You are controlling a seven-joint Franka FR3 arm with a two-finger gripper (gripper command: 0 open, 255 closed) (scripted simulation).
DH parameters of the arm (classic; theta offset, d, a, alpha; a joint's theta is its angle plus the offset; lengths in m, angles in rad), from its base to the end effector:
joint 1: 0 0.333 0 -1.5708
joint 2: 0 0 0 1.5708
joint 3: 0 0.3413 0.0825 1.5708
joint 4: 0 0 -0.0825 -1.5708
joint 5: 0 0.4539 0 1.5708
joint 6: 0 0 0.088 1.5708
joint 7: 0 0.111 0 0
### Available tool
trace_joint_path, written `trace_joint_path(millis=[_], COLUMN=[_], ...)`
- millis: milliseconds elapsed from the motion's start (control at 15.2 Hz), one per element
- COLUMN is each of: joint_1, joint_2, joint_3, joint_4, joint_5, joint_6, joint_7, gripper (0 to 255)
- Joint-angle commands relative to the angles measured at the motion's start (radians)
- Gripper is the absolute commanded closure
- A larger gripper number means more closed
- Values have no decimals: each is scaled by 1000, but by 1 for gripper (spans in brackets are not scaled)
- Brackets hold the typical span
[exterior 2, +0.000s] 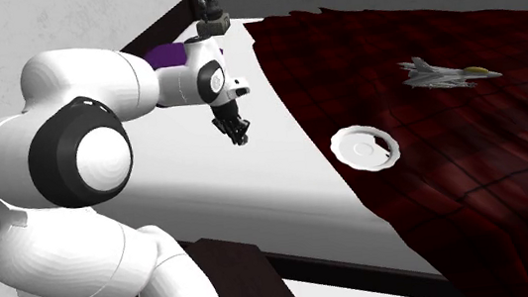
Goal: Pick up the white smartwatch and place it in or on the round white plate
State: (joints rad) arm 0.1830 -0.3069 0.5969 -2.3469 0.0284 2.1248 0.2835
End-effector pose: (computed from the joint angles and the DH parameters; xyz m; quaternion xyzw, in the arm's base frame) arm 0.3663 0.3694 0.4208 0.9706 0.2287 0.0517 0.0546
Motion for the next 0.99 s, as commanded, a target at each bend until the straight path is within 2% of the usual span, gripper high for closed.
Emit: trace_joint_path(millis=[0,924], joint_1=[1,4], joint_2=[-9,-59], joint_3=[-4,-39], joint_4=[14,161], joint_5=[4,20], joint_6=[-21,-213], joint_7=[-6,-43], gripper=[255,255])
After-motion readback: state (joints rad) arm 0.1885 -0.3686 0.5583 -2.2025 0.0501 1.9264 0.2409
